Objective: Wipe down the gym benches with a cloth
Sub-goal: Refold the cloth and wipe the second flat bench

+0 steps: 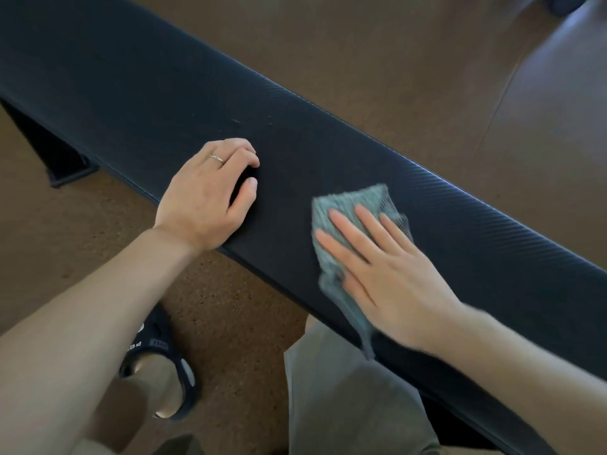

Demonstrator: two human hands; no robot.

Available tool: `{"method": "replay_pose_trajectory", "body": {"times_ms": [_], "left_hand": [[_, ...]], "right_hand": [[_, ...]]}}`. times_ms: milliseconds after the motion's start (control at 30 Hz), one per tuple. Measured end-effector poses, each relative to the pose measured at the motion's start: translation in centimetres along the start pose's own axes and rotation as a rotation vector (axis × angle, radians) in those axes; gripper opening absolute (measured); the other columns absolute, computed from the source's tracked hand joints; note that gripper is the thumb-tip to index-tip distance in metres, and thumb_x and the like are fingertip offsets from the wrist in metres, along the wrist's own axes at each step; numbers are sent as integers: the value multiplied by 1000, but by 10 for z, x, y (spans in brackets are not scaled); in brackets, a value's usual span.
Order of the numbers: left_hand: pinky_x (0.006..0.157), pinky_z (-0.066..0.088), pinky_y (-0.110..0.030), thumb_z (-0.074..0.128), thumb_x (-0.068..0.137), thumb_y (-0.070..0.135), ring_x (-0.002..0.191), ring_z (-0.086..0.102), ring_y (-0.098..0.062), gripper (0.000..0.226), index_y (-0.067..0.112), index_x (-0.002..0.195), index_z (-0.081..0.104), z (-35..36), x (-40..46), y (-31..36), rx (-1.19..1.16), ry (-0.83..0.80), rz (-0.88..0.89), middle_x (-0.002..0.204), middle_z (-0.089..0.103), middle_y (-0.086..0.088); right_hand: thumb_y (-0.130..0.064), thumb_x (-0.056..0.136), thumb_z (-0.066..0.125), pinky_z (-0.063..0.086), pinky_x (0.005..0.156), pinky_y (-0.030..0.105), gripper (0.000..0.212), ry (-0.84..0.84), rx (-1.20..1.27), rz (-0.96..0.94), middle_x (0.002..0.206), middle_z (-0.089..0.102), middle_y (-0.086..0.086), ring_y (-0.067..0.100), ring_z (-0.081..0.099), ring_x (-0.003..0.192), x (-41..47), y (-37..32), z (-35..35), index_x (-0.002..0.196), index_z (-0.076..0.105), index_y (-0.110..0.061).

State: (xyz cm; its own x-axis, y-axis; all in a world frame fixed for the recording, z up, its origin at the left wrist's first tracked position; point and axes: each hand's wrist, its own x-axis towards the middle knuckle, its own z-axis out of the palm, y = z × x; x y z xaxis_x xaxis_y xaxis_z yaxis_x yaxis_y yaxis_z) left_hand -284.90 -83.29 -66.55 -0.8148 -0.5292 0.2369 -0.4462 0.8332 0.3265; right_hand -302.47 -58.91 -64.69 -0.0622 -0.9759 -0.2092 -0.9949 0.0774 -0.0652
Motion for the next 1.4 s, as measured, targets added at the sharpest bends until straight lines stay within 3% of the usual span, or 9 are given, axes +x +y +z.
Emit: {"method": "replay_pose_trajectory", "body": {"times_ms": [167,300,433,633,700,800,1000,1233,1400], "left_hand": [[98,42,-36,43,102,27,127,50,-26,31,10,122,59,-3,-1,0,8,-30,-1,136,56,0],[95,44,-39,43,102,27,126,50,-26,31,10,121,59,-3,-1,2,18,-36,-12,136,56,-1],[97,44,-44,42,102,26,129,48,-25,31,10,122,59,-4,0,7,2,-37,-46,138,55,-2],[99,44,-48,42,102,27,131,47,-29,33,8,123,59,-4,-1,11,-9,-49,-70,139,55,-6],[97,46,-48,43,102,27,130,48,-29,33,7,122,60,-2,-1,12,-7,-32,-51,138,56,-6],[97,47,-47,44,101,25,128,50,-30,33,5,120,61,-1,-3,10,10,0,-36,136,58,-7],[100,44,-42,44,101,23,127,50,-27,30,7,120,62,-2,0,7,0,9,-22,134,59,-6],[99,44,-37,46,101,24,123,53,-25,28,9,118,62,-1,1,-1,4,17,9,132,59,-3],[102,45,-37,48,102,20,121,55,-26,26,8,117,64,-1,2,-4,-9,44,26,130,61,-4]], "right_hand": [[-44,107,12,1,127,51,60,44,71,128,172,-7,1,31,-11,157,78,-21,-11,163,-4,-30],[-44,107,18,3,127,52,60,51,105,40,172,3,2,32,-5,157,29,-47,2,163,6,-29],[-45,108,18,2,128,47,56,68,111,46,172,3,-4,26,-3,158,58,-21,-8,163,6,-36],[-49,102,6,-1,128,39,60,84,121,516,172,0,-8,19,-6,158,-47,77,12,161,2,-40],[-52,99,-1,-6,127,36,62,24,146,656,171,-6,-8,17,-12,157,-92,77,14,159,-6,-42],[-51,97,-2,-7,127,45,64,-17,147,720,170,-15,-2,27,-16,156,-72,58,10,159,-15,-39],[-44,107,14,-3,126,53,61,65,119,368,172,-6,5,36,-11,156,78,19,-8,163,-4,-29],[-43,107,12,12,127,49,60,-6,31,169,172,0,-2,25,-4,158,-25,-3,9,164,6,-24],[-46,102,5,6,128,48,64,49,72,129,172,2,-2,28,-2,158,78,7,-9,164,4,-27]]}}
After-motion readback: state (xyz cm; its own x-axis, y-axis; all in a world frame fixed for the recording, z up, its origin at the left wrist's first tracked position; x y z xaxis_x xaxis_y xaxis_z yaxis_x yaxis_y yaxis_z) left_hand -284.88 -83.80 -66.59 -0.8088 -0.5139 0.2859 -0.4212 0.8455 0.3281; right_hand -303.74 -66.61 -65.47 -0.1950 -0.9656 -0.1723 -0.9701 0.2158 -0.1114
